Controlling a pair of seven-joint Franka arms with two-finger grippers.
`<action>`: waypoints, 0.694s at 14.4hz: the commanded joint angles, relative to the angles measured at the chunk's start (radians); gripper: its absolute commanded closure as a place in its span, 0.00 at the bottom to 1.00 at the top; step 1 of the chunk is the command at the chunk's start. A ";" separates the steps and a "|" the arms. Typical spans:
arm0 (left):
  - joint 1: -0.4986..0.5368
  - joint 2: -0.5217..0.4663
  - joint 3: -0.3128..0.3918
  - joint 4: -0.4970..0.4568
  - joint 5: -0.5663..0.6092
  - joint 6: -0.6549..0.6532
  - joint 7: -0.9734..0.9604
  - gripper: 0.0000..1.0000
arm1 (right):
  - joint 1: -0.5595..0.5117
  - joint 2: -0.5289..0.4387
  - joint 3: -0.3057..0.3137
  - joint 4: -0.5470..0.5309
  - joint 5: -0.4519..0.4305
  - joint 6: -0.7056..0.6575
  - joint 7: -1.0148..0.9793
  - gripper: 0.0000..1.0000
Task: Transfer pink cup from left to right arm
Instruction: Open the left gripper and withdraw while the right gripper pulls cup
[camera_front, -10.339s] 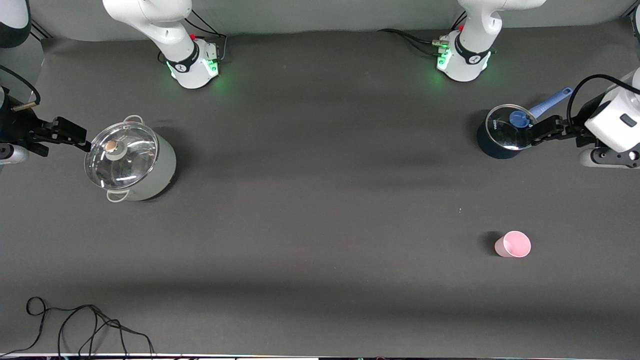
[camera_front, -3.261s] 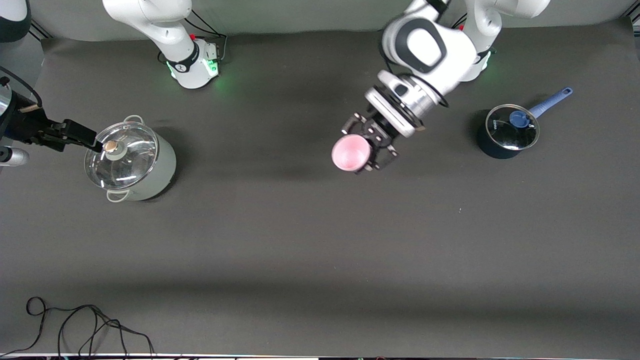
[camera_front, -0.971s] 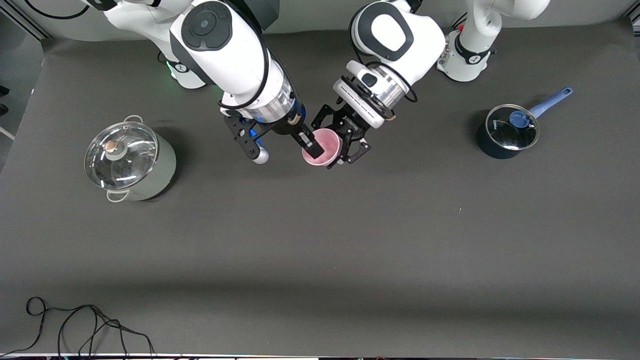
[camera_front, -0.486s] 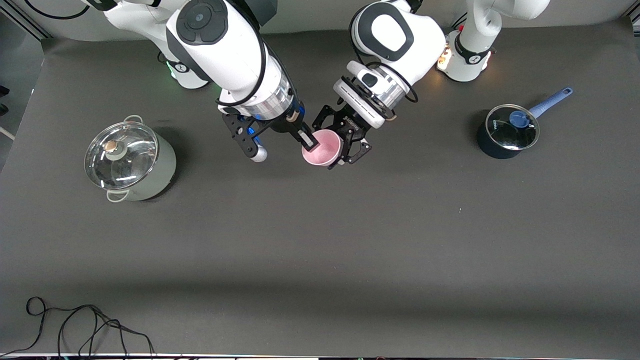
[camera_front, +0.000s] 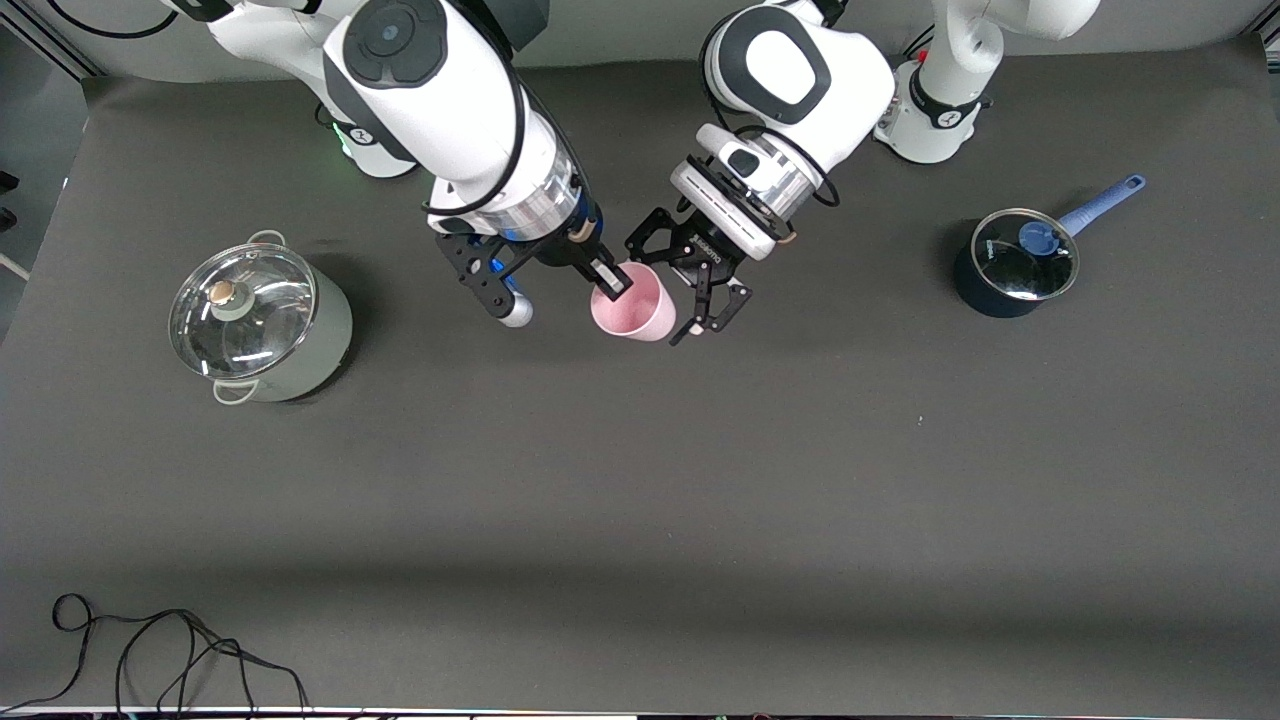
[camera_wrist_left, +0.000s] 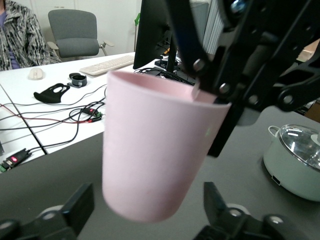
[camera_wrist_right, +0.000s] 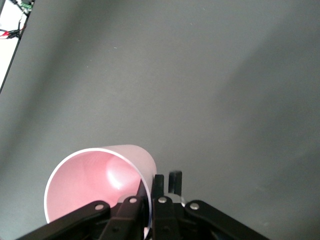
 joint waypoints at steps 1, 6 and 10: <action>-0.004 0.008 0.001 0.012 -0.014 0.046 -0.027 0.01 | -0.005 -0.035 -0.035 0.016 -0.017 -0.052 -0.097 1.00; 0.027 0.060 0.011 0.011 -0.008 0.086 -0.029 0.01 | -0.133 -0.099 -0.035 0.004 -0.008 -0.239 -0.423 1.00; 0.100 0.100 0.011 0.021 0.020 0.072 -0.022 0.00 | -0.267 -0.153 -0.035 -0.032 -0.006 -0.327 -0.692 1.00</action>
